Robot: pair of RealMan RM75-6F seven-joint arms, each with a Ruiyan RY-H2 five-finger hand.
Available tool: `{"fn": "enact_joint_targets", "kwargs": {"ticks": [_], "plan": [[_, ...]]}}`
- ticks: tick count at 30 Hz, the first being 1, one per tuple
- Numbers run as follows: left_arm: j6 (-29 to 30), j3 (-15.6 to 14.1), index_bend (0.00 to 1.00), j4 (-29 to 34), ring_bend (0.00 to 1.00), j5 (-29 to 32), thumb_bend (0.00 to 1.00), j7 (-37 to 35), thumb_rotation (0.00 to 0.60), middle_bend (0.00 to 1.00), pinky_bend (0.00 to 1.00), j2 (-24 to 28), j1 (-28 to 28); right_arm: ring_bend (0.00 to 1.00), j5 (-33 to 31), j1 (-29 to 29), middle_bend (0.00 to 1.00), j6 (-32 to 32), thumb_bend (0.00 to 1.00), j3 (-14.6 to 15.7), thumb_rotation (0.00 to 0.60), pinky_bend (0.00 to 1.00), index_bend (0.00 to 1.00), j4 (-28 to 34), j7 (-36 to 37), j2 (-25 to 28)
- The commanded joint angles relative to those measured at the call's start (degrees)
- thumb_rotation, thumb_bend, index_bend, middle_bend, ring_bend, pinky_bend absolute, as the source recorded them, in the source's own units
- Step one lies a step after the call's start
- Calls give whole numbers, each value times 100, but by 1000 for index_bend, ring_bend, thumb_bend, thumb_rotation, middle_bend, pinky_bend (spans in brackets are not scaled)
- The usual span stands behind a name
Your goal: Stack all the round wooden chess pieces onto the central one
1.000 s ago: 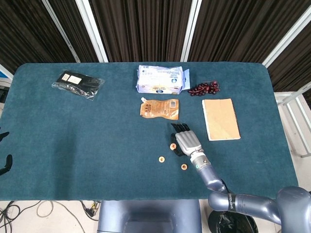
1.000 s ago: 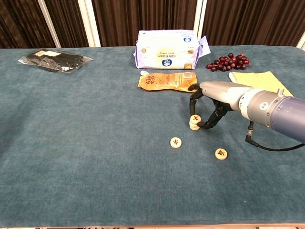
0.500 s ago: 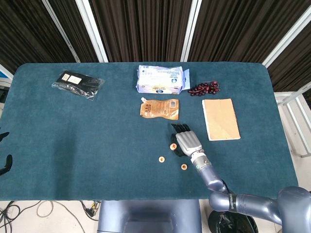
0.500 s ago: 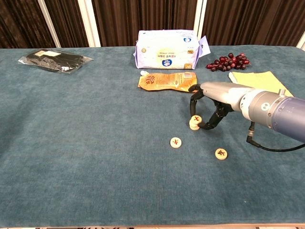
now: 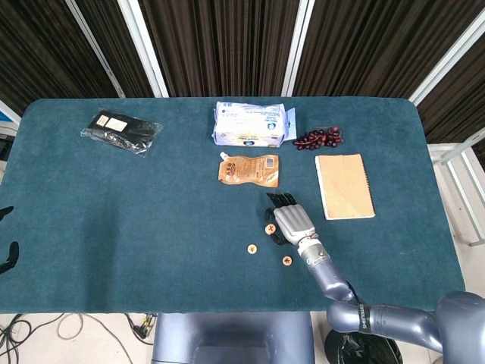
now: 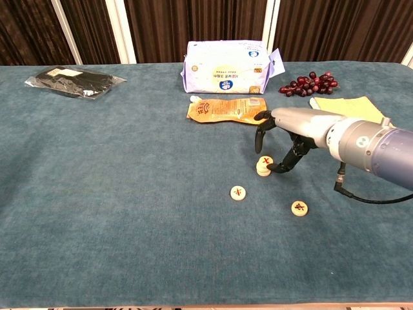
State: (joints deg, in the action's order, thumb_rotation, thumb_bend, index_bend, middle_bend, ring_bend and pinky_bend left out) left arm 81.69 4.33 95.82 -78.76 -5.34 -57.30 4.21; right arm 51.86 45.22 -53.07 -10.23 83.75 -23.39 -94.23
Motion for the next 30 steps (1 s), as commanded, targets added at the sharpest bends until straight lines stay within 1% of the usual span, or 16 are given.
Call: {"fn": "enact_joint_targets", "kwargs": {"ticks": [1, 9, 15, 21, 30], "plan": [[6, 0, 161, 4, 0, -3, 490, 14, 600, 0, 0, 1, -1, 0, 118, -41, 0, -107, 407, 11, 600, 0, 386, 197, -12, 113], [4, -3, 161, 28, 0, -1, 490, 2, 600, 0, 0, 6, -6, 0, 484, -205, 0, -435, 408, 157, 600, 0, 364, 824, -79, 360], [-3, -4, 161, 29, 0, 1, 490, 1, 600, 0, 0, 11, -3, 0, 938, -350, 0, -646, 407, 408, 600, 0, 354, 1087, -99, 316], [-11, -7, 161, 30, 0, 2, 490, -5, 600, 0, 0, 16, -3, 0, 1172, -413, 0, -720, 408, 544, 600, 0, 354, 993, -139, 90], [-10, 0, 161, 22, 0, 14, 490, 2, 600, 0, 0, 12, -2, 0, 1454, -498, 0, -810, 408, 643, 600, 0, 354, 556, -144, -300]]}}
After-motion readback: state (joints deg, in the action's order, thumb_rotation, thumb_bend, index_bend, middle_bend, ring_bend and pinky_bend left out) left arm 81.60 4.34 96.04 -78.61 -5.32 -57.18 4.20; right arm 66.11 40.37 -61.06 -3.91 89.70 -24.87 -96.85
